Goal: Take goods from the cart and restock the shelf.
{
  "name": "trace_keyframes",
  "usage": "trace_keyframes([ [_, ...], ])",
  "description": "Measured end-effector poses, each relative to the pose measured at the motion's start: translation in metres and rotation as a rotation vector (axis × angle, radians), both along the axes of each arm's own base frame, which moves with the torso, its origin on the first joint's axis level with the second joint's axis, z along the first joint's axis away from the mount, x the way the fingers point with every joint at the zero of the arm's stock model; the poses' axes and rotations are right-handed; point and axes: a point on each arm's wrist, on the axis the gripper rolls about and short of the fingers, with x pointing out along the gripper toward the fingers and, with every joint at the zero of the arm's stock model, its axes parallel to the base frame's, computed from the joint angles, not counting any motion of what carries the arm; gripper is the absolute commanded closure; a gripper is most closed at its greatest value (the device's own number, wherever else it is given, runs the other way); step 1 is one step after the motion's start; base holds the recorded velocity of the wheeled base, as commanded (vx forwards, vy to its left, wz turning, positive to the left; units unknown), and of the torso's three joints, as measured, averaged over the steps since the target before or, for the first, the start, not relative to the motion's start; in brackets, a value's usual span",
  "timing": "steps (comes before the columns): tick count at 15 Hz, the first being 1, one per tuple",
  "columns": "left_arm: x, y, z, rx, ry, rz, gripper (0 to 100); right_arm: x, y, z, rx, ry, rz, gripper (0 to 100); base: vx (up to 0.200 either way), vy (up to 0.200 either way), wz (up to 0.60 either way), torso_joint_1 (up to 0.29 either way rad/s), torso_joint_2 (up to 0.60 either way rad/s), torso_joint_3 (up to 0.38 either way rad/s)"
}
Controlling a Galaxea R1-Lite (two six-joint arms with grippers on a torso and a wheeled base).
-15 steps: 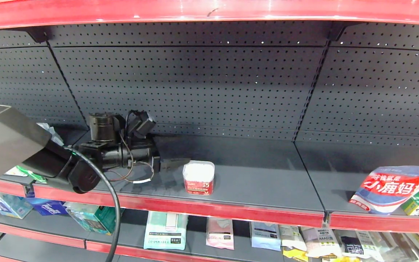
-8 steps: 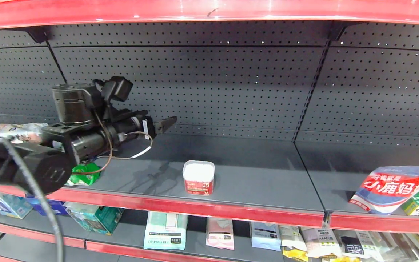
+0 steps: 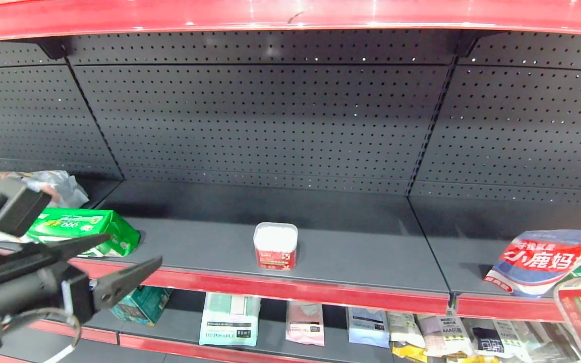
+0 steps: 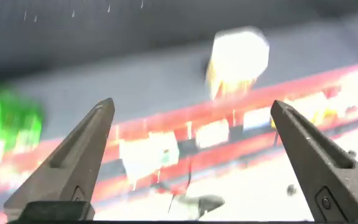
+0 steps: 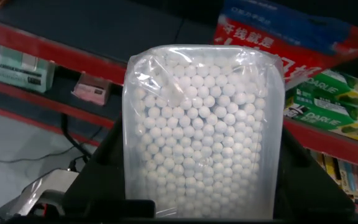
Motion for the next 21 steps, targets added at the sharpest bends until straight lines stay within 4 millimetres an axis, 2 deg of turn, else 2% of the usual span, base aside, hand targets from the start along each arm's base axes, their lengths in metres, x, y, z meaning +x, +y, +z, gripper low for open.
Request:
trace_keyframes([
  [4, -0.074, 0.023, -0.021, 0.057, 0.062, 0.06, 0, 0.017, 0.007, 0.003, 0.0, 0.055, 0.101, 100, 0.0, 0.0, 0.0, 0.0, 0.0, 0.0],
  [8, -0.115, 0.035, -0.035, 0.062, 0.018, 0.098, 0, 0.024, 0.011, 0.005, -0.002, 0.073, 0.145, 100, 0.0, 0.0, 0.0, 0.0, 0.0, 0.0],
  [13, -0.142, 0.043, -0.054, 0.054, -0.046, 0.128, 0, 0.041, 0.015, 0.018, 0.005, 0.059, 0.166, 100, 0.0, 0.0, 0.0, 0.0, 0.0, 0.0],
  [18, -0.159, 0.048, -0.081, 0.033, -0.14, 0.159, 0, 0.079, 0.031, 0.023, 0.022, 0.039, 0.258, 100, 0.0, 0.0, 0.0, 0.0, 0.0, 0.0],
  [21, -0.161, 0.047, -0.087, -0.02, -0.168, 0.108, 0, 0.104, 0.045, 0.023, 0.023, 0.041, 0.305, 100, 0.0, 0.0, 0.0, 0.0, 0.0, 0.0],
])
